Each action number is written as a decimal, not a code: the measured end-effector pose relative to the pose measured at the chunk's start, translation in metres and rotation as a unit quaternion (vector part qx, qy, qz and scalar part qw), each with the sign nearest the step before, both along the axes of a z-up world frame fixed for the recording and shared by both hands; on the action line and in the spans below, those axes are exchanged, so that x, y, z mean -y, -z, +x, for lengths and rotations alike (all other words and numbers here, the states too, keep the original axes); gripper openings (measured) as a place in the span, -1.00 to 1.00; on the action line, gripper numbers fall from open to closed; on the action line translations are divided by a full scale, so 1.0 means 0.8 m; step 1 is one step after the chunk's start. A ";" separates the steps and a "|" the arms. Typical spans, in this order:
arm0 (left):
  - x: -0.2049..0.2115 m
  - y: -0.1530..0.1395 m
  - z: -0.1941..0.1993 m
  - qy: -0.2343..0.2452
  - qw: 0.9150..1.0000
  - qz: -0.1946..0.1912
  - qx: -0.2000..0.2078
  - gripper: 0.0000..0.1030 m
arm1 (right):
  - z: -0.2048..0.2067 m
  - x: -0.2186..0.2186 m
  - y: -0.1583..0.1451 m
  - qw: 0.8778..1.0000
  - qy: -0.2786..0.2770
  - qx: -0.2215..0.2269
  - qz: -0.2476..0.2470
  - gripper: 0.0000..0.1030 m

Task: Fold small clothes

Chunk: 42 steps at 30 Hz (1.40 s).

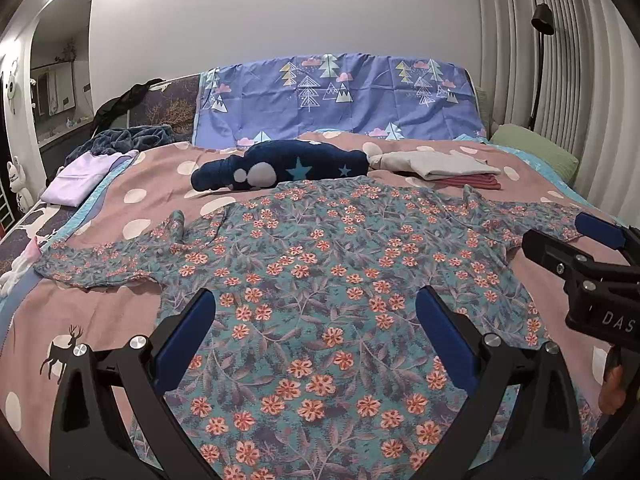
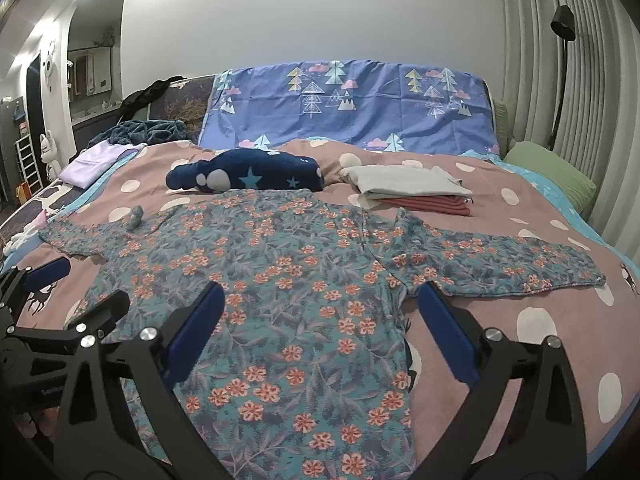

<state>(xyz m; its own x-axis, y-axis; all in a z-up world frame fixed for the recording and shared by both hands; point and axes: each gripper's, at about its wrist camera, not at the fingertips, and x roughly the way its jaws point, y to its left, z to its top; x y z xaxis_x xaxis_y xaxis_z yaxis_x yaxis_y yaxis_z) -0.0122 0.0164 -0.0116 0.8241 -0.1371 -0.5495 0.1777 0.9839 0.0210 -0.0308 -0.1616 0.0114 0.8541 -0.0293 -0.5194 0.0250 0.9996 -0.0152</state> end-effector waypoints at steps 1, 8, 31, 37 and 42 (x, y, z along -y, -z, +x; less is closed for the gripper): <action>0.000 0.000 0.000 0.000 1.000 0.000 0.000 0.95 | 0.000 0.000 0.000 1.000 -0.001 0.000 0.000 0.88; -0.012 0.007 0.009 0.002 1.000 -0.013 -0.011 0.83 | 0.008 -0.003 0.005 1.000 -0.010 -0.014 -0.010 0.81; -0.521 0.157 0.170 -0.332 0.865 -0.368 -0.073 -0.04 | 0.075 0.029 0.087 0.990 0.047 -0.135 0.012 0.57; -0.555 0.145 0.222 -0.372 0.862 -0.339 -0.062 -0.04 | 0.097 0.031 0.097 0.987 0.061 -0.149 0.004 0.58; -0.581 0.136 0.238 -0.397 0.863 -0.308 -0.055 -0.92 | 0.110 0.027 0.106 0.985 0.059 -0.160 0.006 0.58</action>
